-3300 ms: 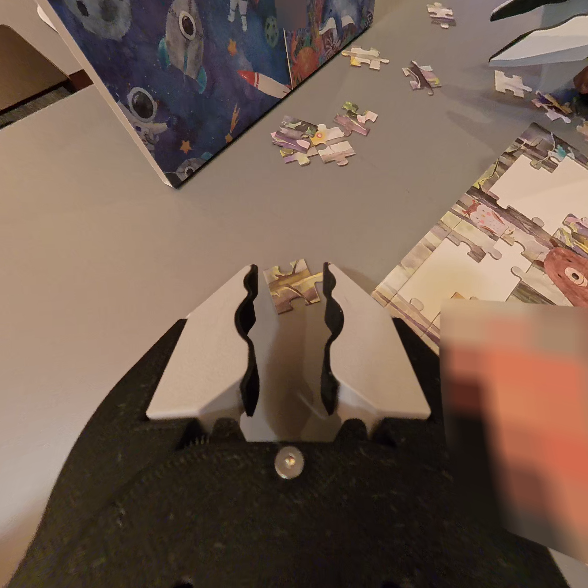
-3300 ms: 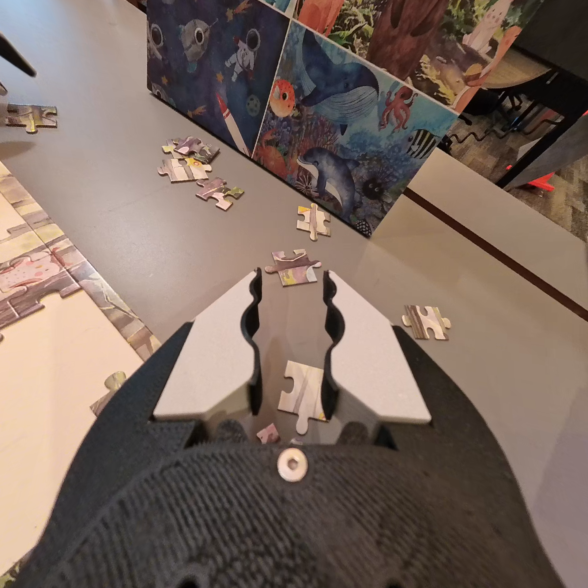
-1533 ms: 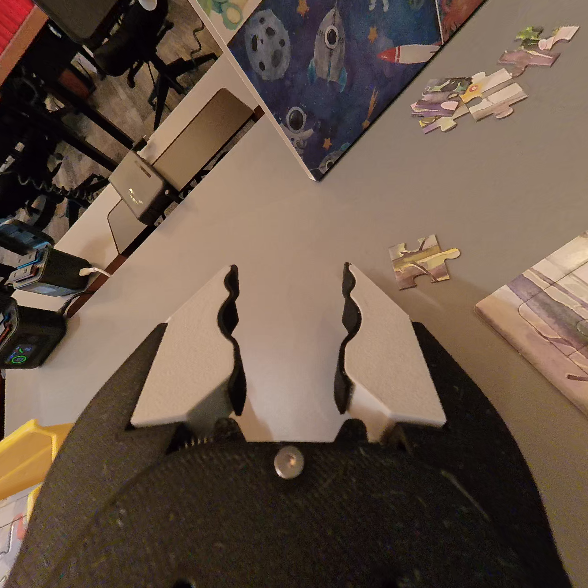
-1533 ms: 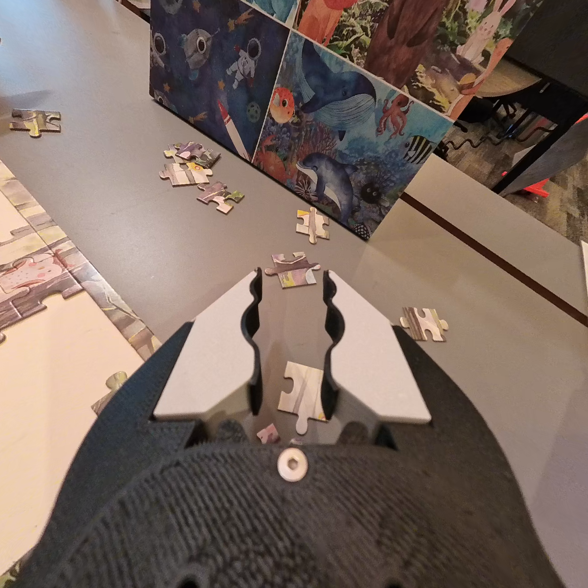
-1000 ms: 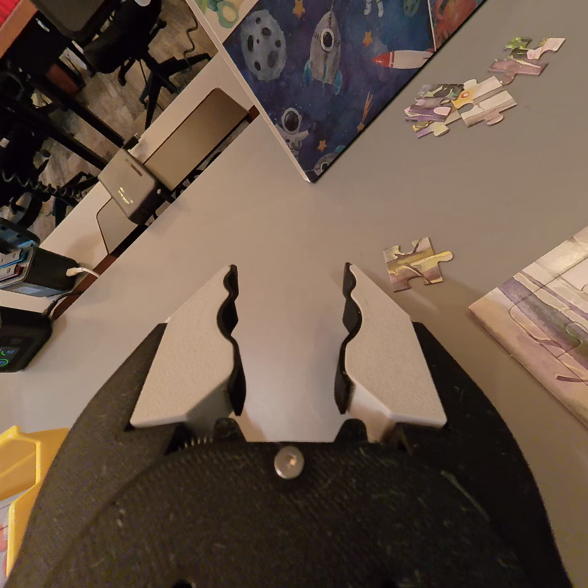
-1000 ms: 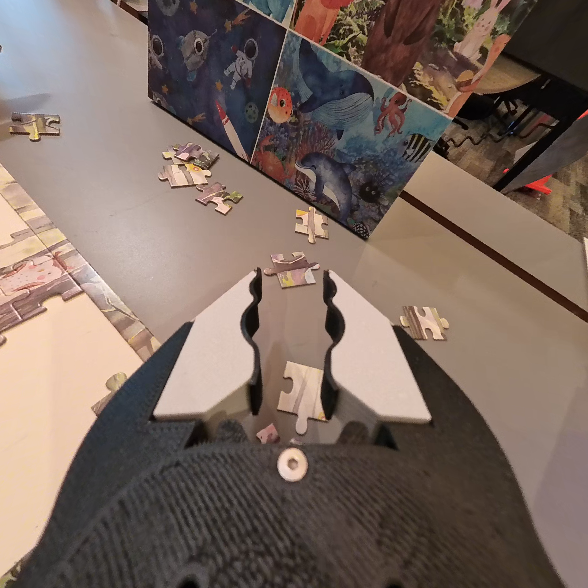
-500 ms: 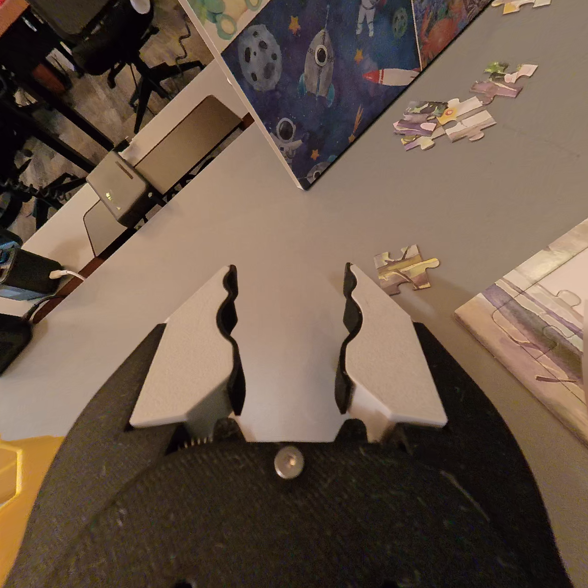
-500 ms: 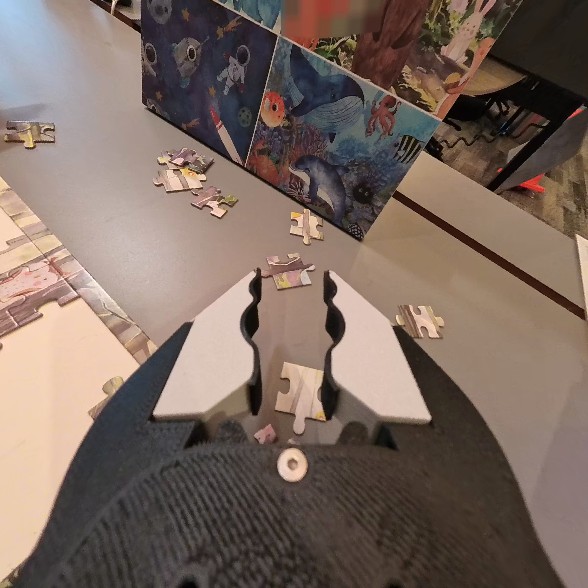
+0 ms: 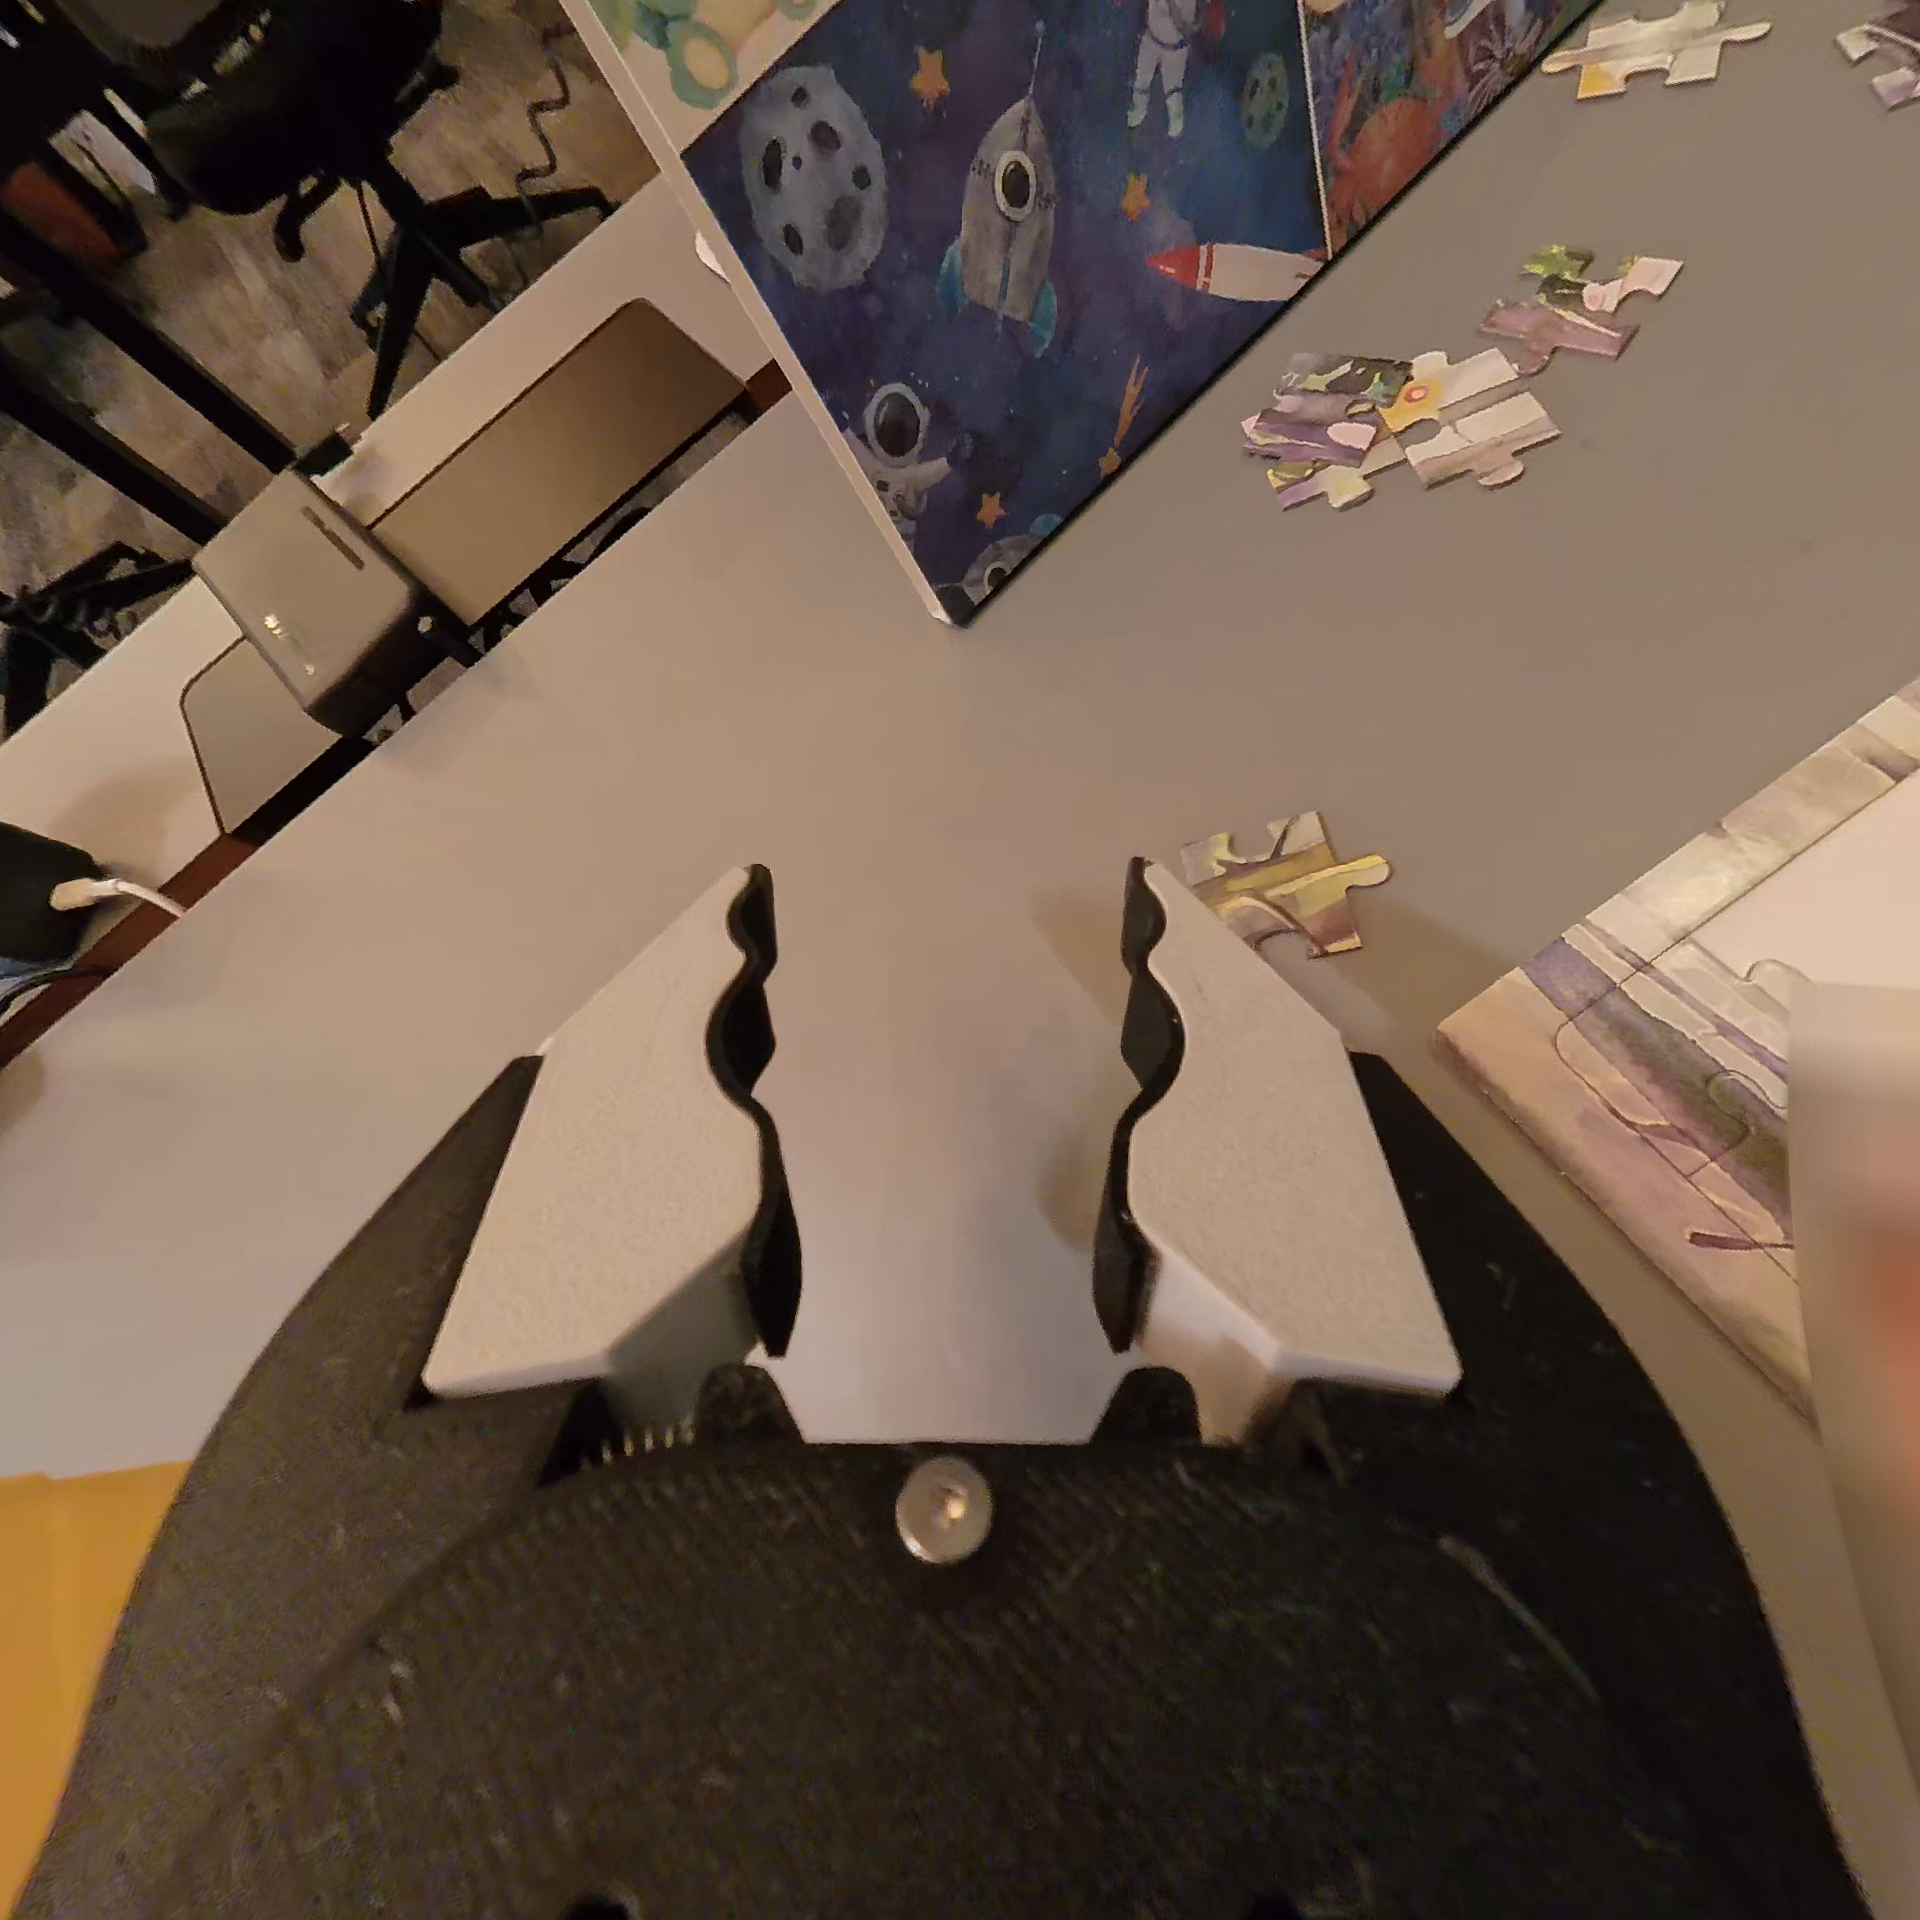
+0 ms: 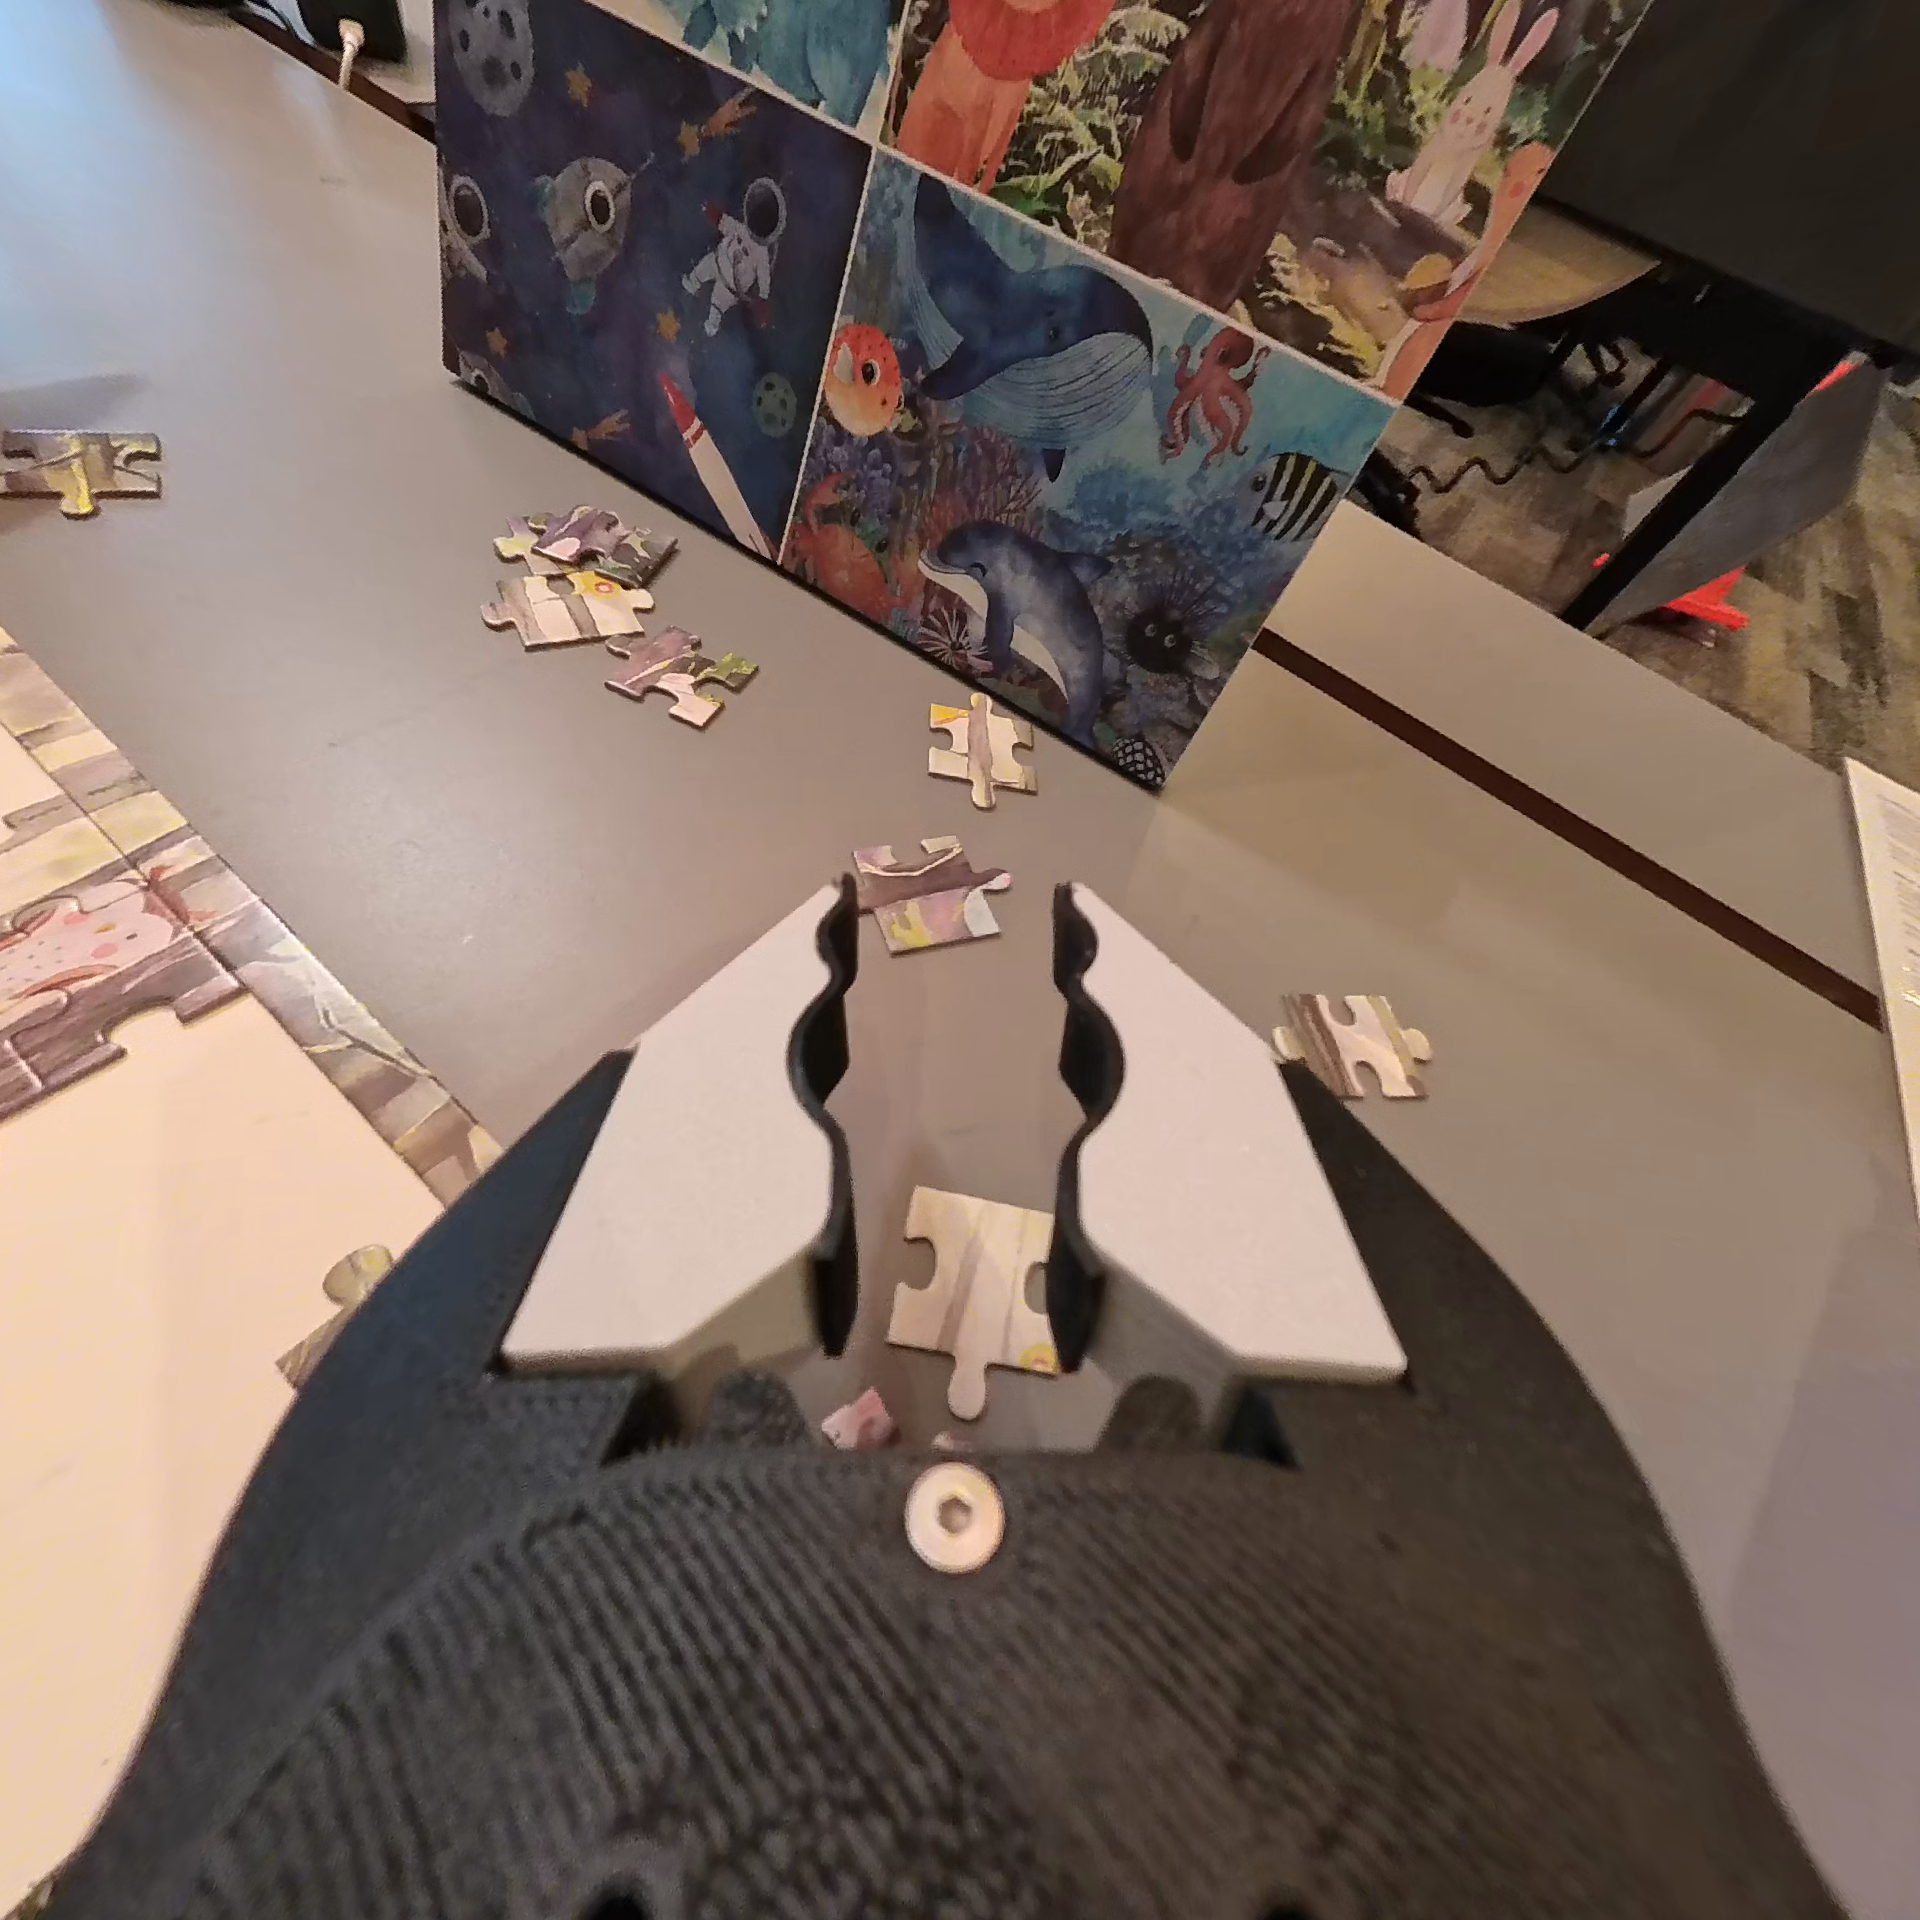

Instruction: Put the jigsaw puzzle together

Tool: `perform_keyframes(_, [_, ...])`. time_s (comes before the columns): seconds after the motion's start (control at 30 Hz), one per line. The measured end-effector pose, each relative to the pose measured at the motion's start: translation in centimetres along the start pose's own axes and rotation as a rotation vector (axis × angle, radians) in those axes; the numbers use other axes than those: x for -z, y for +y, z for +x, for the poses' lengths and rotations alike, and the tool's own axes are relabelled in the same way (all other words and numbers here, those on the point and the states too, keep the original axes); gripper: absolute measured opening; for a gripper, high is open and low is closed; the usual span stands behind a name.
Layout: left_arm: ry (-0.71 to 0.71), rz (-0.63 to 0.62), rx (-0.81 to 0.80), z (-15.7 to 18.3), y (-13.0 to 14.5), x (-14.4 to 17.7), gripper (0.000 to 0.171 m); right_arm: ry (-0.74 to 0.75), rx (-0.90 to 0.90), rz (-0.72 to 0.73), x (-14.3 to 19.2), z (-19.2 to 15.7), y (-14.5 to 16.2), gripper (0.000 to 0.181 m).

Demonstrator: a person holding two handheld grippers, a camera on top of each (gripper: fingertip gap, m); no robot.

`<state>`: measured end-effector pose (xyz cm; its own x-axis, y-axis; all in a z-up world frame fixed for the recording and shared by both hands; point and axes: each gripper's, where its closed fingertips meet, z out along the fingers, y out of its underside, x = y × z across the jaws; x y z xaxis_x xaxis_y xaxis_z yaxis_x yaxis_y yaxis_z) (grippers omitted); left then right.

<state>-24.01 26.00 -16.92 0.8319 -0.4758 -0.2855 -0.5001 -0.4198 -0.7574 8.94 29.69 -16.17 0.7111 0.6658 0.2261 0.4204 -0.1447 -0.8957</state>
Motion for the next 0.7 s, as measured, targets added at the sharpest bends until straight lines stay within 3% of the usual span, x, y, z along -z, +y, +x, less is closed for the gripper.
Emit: perform_keyframes(0.7, [0.04, 0.038, -0.029, 2.0, -1.5, 0.5, 0.068, 0.022, -0.07, 0.091, 0.9, 1.1, -1.1, 0.037])
